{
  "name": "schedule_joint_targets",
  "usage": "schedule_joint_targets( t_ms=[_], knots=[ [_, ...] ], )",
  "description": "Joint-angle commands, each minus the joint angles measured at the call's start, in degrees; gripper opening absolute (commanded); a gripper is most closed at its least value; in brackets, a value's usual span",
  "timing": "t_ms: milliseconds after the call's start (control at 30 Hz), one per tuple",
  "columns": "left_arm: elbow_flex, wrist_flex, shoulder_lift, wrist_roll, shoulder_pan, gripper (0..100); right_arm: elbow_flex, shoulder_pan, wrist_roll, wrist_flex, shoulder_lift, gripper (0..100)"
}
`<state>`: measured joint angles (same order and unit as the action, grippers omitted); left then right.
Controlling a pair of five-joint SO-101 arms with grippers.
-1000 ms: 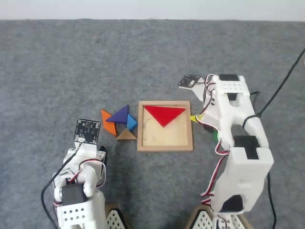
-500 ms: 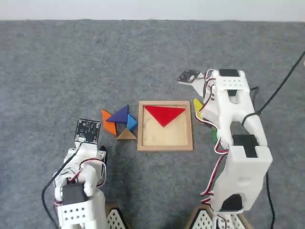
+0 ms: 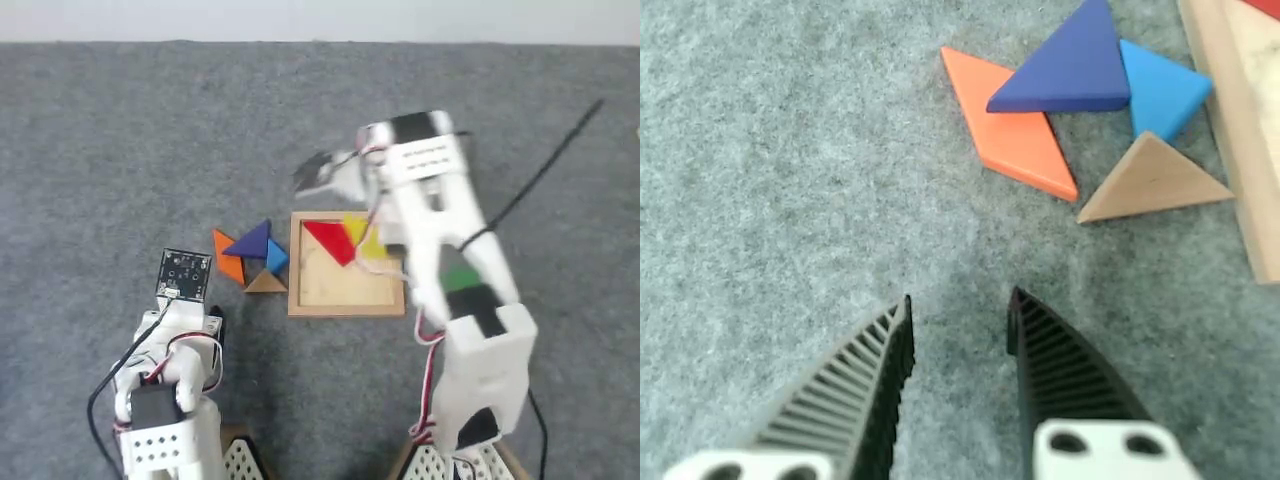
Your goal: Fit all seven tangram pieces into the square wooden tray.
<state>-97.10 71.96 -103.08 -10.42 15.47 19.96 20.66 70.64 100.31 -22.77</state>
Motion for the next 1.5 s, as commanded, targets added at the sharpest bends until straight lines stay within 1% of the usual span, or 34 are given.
schedule_joint_targets(
  t_ms=[0, 267, 500, 733, 800, 900, 967, 1033, 1100, 1167, 1267, 1333, 1400, 1467],
  knots=[
    [0.6, 0.4, -0.9, 0.4, 0.1, 15, -0.6, 7.2, 11.9, 2.4, 0.6, 0.8],
    [0.6, 0.4, -0.9, 0.4, 0.1, 15, -2.0, 12.6, 22.3, 1.7, 0.4, 0.8],
    [0.6, 0.4, -0.9, 0.4, 0.1, 15, -1.7, 18.2, 22.7, -2.3, -7.1, 0.8],
    [0.6, 0.4, -0.9, 0.4, 0.1, 15, 1.8, 18.4, 22.3, -1.2, -10.8, 1.1],
    [0.6, 0.4, -0.9, 0.4, 0.1, 15, 2.9, 18.6, 19.2, -1.3, -10.8, 4.3],
    [0.6, 0.4, -0.9, 0.4, 0.1, 15, 5.5, 18.4, 14.5, -1.5, -11.2, 15.5],
    [0.6, 0.4, -0.9, 0.4, 0.1, 15, 6.5, 18.4, 13.5, -1.5, -11.1, 22.9],
    [0.6, 0.4, -0.9, 0.4, 0.1, 15, 6.9, 18.6, 13.5, -1.6, -10.7, 26.6],
    [0.6, 0.4, -0.9, 0.4, 0.1, 15, 7.7, 18.7, 13.4, -1.6, -10.7, 26.5],
    [0.6, 0.4, -0.9, 0.4, 0.1, 15, 9.5, 18.2, 10.5, -1.6, -10.7, 24.9],
    [0.6, 0.4, -0.9, 0.4, 0.1, 15, 16.1, 15.6, 0.3, -0.8, -10.6, 20.3],
    [0.6, 0.4, -0.9, 0.4, 0.1, 15, 19.4, 13.1, -6.9, 1.7, -9.4, 17.3],
    [0.6, 0.4, -0.9, 0.4, 0.1, 15, 19.3, 10.3, -12.1, 1.9, -6.2, 15.7],
    [0.6, 0.4, -0.9, 0.4, 0.1, 15, 17.1, 8.6, -15.6, 0.4, -1.4, 16.2]
  ],
)
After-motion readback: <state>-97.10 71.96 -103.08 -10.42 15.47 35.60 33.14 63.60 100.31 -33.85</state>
